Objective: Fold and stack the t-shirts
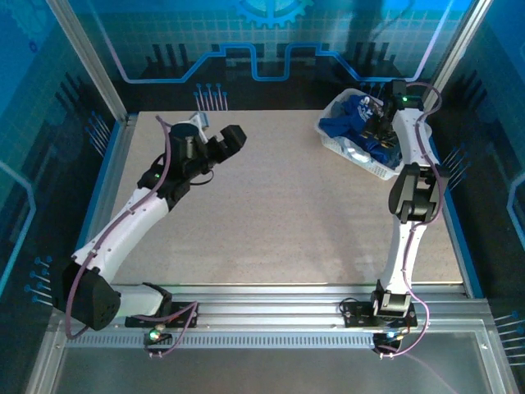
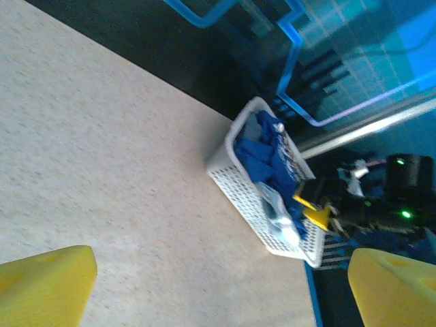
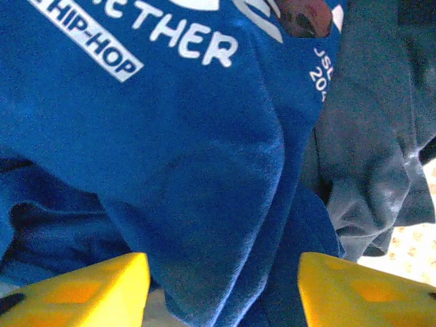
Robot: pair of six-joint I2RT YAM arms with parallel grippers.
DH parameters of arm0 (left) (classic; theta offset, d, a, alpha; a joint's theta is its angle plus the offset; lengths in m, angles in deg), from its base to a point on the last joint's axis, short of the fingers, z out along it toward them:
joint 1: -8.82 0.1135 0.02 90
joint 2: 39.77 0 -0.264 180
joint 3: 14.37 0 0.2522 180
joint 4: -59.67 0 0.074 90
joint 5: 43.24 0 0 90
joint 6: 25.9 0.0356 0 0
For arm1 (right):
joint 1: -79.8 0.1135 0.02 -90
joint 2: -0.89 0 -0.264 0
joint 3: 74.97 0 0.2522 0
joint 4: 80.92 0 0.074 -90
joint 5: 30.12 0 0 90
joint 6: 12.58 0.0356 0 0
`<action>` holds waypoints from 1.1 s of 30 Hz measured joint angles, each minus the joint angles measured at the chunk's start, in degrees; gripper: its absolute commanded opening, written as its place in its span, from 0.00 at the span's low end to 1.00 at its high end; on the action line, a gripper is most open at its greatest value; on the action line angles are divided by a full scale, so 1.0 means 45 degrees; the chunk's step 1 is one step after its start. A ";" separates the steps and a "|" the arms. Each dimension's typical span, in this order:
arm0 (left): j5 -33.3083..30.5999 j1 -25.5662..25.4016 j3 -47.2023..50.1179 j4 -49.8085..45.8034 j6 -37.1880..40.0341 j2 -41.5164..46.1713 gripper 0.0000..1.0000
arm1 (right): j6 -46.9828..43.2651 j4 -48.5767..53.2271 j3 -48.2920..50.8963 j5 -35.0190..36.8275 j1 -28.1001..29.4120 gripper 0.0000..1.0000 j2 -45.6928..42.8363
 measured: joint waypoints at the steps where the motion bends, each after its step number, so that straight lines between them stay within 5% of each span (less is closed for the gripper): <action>1: 0.0107 -0.0092 -0.0005 0.0015 -0.0024 -0.0005 0.92 | 0.0039 0.0005 -0.0044 -0.0083 -0.0039 0.49 0.0044; 5: 0.0330 -0.0223 -0.0005 0.0049 -0.0277 -0.0063 0.86 | 0.0291 -0.0107 -0.0053 -0.0408 -0.0141 0.27 0.0126; 9: 0.0350 -0.0219 -0.0005 0.0053 -0.0350 -0.0117 0.85 | 0.0384 -0.0544 0.0063 -0.0685 -0.0141 0.22 0.0131; 14: 0.0432 -0.0223 -0.0024 0.0053 -0.0345 -0.0165 0.88 | 0.0593 -0.0772 -0.0005 -0.0918 -0.0141 0.51 0.0141; 20: 0.0724 -0.0223 -0.0209 0.0136 -0.0316 -0.0165 0.90 | 0.0850 -0.0821 0.0335 -0.0913 -0.0151 0.53 0.0097; 24: 0.1127 -0.0223 -0.0379 0.0287 -0.0321 -0.0165 0.89 | 0.0971 -0.0933 0.0971 -0.1010 -0.0165 0.34 0.0131; 28: 0.1433 -0.0219 -0.0486 0.0398 -0.0316 -0.0160 0.88 | 0.1093 -0.1209 0.0899 -0.1171 -0.0165 0.00 0.0175; 33: 0.1520 -0.0223 -0.0491 0.0374 -0.0306 -0.0058 0.85 | 0.0991 -0.1914 0.0835 -0.1049 -0.0126 0.00 -0.0102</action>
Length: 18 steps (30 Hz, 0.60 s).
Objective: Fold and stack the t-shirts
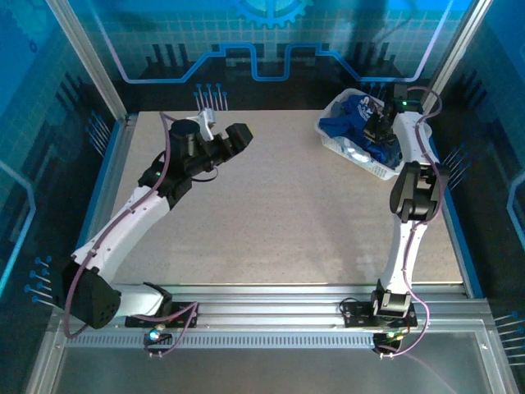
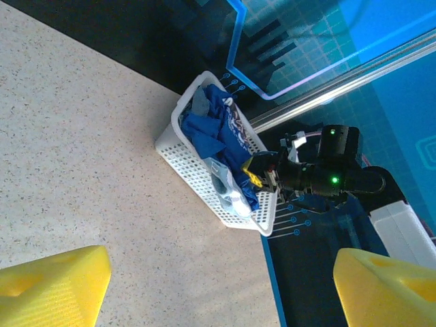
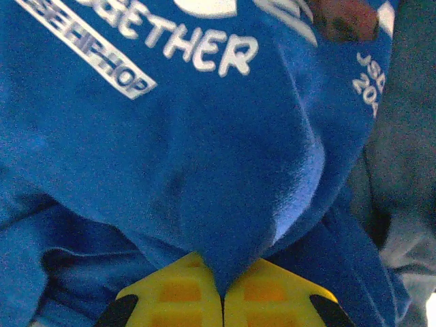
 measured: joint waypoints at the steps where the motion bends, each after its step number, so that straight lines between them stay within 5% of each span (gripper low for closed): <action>1: 0.0000 0.0000 0.0000 0.0000 0.0000 0.0068 0.85 | -0.0087 -0.0189 0.0000 0.0107 0.0044 0.00 -0.0219; 4: -0.0010 0.0000 0.0112 0.0005 0.0000 0.0359 0.85 | -0.0369 -0.0461 -0.0622 0.0350 0.0277 0.00 -0.1049; 13: -0.0899 0.0000 0.0243 -0.0753 0.0257 0.0636 0.83 | -0.0753 -0.1297 -0.7334 -0.0466 0.2006 0.00 -0.2822; 18: -0.2783 0.0005 0.0243 -0.2346 0.0568 0.0942 0.83 | -0.0583 -0.2341 -0.7776 -0.1671 0.3696 0.00 -0.4289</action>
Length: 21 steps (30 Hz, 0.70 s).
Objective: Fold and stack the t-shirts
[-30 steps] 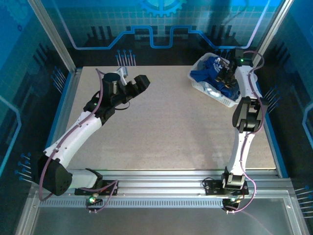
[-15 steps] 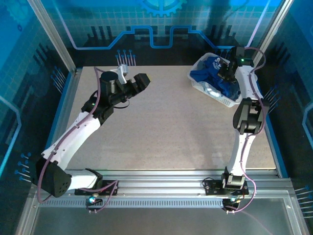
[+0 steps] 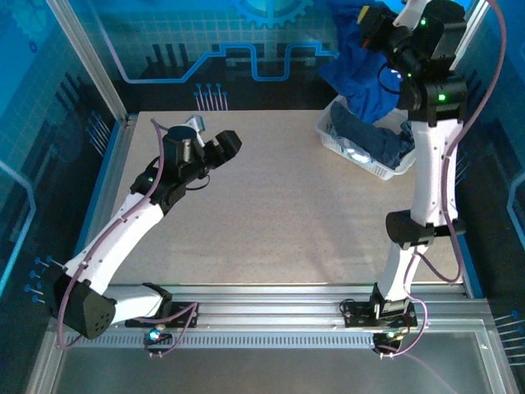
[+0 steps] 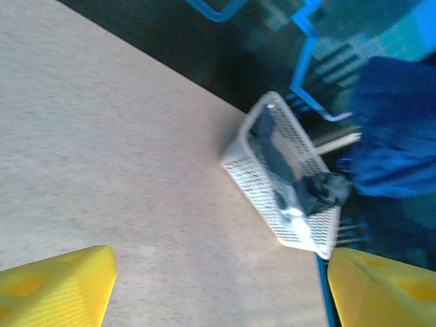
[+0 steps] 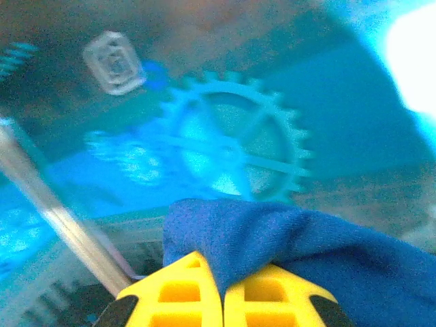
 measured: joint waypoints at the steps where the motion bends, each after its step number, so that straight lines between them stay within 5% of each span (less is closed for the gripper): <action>1: -0.0413 0.0000 0.0000 -0.0325 0.0107 0.0126 0.83 | 0.0044 -0.0160 0.0078 -0.0262 0.0447 0.00 -0.0180; 6: -0.2283 0.0000 -0.0092 -0.1768 0.0442 0.0840 0.84 | 0.0121 -0.0500 0.1773 -0.1035 0.3249 0.00 -0.0393; 13: -0.3968 0.0000 -0.0175 -0.3517 0.0403 0.1651 0.83 | 0.0471 -0.1098 0.9301 -0.1297 0.6101 0.03 -0.0277; 17: -0.4104 0.0000 0.0107 -0.4163 0.0185 0.2142 0.79 | 0.0636 -0.0359 1.1118 -0.1467 0.6207 0.59 0.0573; 19: -0.3876 0.0010 0.0350 -0.4367 0.0107 0.2273 0.74 | 0.0646 -0.0257 1.1919 -0.1477 0.6144 0.69 0.0452; 21: -0.3308 0.0015 0.0661 -0.4425 0.0097 0.2273 0.71 | 0.0607 -0.0296 1.2862 -0.1360 0.6062 0.69 -0.0068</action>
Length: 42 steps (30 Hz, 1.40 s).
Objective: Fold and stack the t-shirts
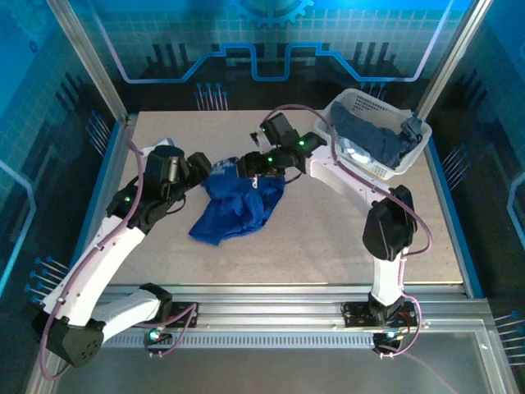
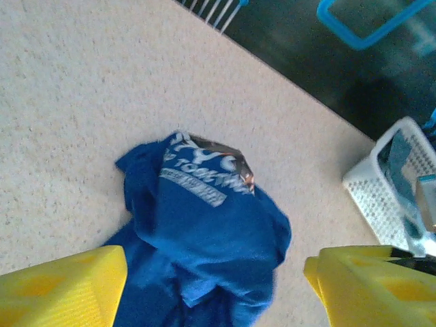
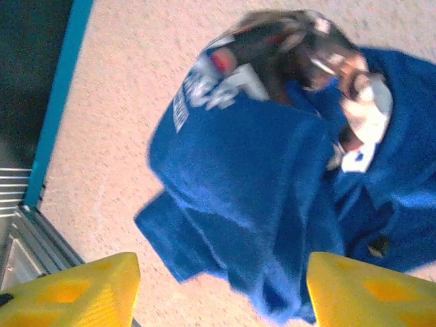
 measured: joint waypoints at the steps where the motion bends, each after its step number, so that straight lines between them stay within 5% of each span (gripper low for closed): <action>1: 0.0364 -0.0005 0.0194 -0.0015 -0.0015 -0.0049 0.71 | 0.0015 0.0049 0.0486 0.0097 -0.0068 0.69 -0.0389; 8: 0.2157 -0.0967 0.1729 -0.0248 0.0019 -0.1399 0.74 | 0.0782 -0.0029 0.4653 0.1069 -0.1919 0.61 -0.3483; 18: 0.2322 -0.3463 0.0214 -0.0583 0.0685 -0.6562 0.85 | 0.1836 -0.0311 0.7130 0.1413 -0.2103 0.64 -0.2866; 21: 0.2093 -0.3706 -0.1103 -0.1078 0.0636 -0.8029 0.66 | 0.2055 -0.0801 0.6975 0.1302 -0.2103 0.63 -0.1991; 24: 0.1355 -0.3653 -0.1564 -0.1399 0.0602 -0.8859 0.32 | 0.2205 -0.1117 0.6193 0.1224 -0.2103 0.62 -0.0622; 26: 0.0991 -0.3211 -0.1287 -0.1559 0.0544 -0.8869 0.11 | 0.2293 -0.1438 0.5435 0.1180 -0.2098 0.62 0.0321; 28: 0.0763 -0.2443 -0.0860 -0.1549 0.0442 -0.8665 0.00 | 0.2336 -0.1739 0.4711 0.1175 -0.2098 0.61 0.1098; 33: 0.0631 -0.0282 0.0136 -0.1564 0.0627 -0.7359 0.00 | 0.2404 -0.2137 0.2628 0.1151 -0.2040 0.44 0.2861; 36: 0.0646 0.0219 0.0301 -0.1656 0.0695 -0.6426 0.02 | 0.2628 -0.2327 0.1447 0.1069 -0.1987 0.15 0.3925; 38: 0.0631 0.0398 0.0301 -0.1802 0.0714 -0.5858 0.17 | 0.2817 -0.2283 0.1127 0.1127 -0.1977 0.00 0.4274; 42: 0.0389 0.0758 0.0282 -0.2375 0.0670 -0.4935 0.36 | 0.3055 -0.2375 0.1137 0.1350 -0.1948 0.00 0.4095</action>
